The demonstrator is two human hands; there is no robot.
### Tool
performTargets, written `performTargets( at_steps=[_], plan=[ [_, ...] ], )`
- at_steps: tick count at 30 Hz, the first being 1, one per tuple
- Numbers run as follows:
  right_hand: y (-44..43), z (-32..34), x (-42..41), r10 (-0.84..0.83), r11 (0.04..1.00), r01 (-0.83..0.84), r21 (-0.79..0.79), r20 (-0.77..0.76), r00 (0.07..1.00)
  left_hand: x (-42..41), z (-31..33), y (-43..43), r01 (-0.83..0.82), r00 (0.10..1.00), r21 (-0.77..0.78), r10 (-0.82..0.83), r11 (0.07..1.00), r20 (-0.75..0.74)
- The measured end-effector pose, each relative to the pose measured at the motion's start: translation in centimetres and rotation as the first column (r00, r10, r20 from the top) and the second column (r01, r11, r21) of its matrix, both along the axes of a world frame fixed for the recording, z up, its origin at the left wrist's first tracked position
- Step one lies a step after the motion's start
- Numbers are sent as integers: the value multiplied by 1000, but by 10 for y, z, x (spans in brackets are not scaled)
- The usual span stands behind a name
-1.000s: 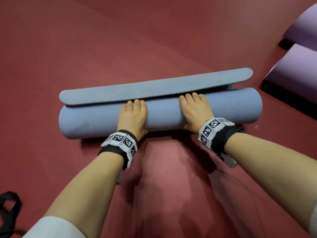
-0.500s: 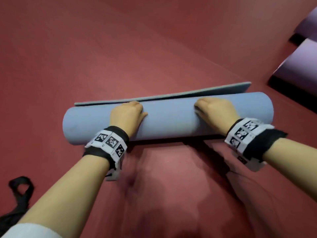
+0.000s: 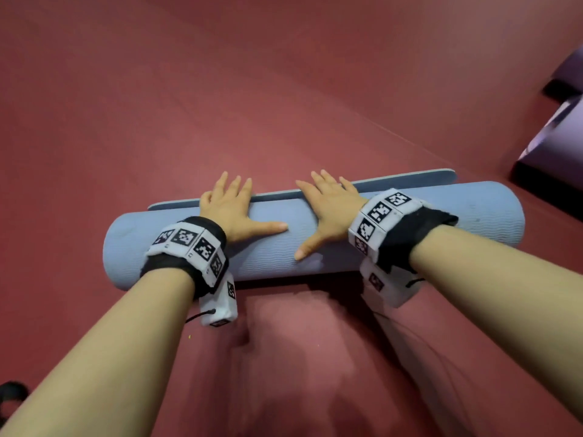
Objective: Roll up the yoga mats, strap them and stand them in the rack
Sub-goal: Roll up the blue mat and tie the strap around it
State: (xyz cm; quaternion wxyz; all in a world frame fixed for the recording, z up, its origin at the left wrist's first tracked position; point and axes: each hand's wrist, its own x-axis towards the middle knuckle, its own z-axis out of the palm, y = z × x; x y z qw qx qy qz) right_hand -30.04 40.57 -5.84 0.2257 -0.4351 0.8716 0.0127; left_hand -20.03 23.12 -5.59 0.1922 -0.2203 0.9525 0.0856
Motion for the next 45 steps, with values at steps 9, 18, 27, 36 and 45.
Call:
performTargets(
  at_steps=[9,18,27,36,45],
  plan=[
    [-29,14,-11,63,988,-63,143,6,998,-10,-3,-1,87,996,-133,-88,987,-1],
    [-46,14,66,218,975,-219,43,25,976,122,-15,-42,-651,699,30,613,759,-368],
    [-154,18,199,368,929,-366,46,-40,929,197,-6,-44,-654,363,621,899,432,-244],
    [-113,2,263,574,805,-591,-61,-174,800,286,-27,-3,-563,28,812,986,152,-165],
    [-113,-1,259,561,815,-577,-50,-177,808,378,-82,-24,-942,-128,335,948,-24,-293]
  ],
)
